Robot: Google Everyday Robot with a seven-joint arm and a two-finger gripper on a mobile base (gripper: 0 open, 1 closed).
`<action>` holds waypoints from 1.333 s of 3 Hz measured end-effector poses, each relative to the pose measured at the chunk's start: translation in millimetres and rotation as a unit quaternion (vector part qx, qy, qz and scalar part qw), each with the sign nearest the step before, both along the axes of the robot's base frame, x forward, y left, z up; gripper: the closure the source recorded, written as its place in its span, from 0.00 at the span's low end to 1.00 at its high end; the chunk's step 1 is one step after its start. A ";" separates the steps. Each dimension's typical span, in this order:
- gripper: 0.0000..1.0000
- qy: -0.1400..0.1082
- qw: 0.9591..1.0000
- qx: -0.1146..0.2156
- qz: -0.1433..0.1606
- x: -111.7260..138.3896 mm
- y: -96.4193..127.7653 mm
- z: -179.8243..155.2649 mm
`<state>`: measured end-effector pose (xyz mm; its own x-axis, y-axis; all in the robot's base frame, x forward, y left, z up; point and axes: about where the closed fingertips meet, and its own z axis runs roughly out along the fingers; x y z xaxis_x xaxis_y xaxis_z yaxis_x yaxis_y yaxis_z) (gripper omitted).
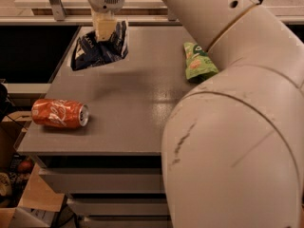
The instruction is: Move blue chip bag near coke can
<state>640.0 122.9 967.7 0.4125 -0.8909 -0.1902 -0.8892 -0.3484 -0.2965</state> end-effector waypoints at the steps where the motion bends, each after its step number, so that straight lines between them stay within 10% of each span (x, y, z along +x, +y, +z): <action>1: 1.00 0.037 0.999 0.016 -0.035 -18.4 3.1 -10.7; 3: 1.00 0.081 0.991 0.033 -0.097 -47.7 9.0 -19.7; 4: 0.82 0.092 0.988 0.040 -0.121 -56.5 11.6 -25.6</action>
Offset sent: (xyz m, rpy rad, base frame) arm -0.0610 0.0013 -0.0178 0.0321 0.2116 -0.2078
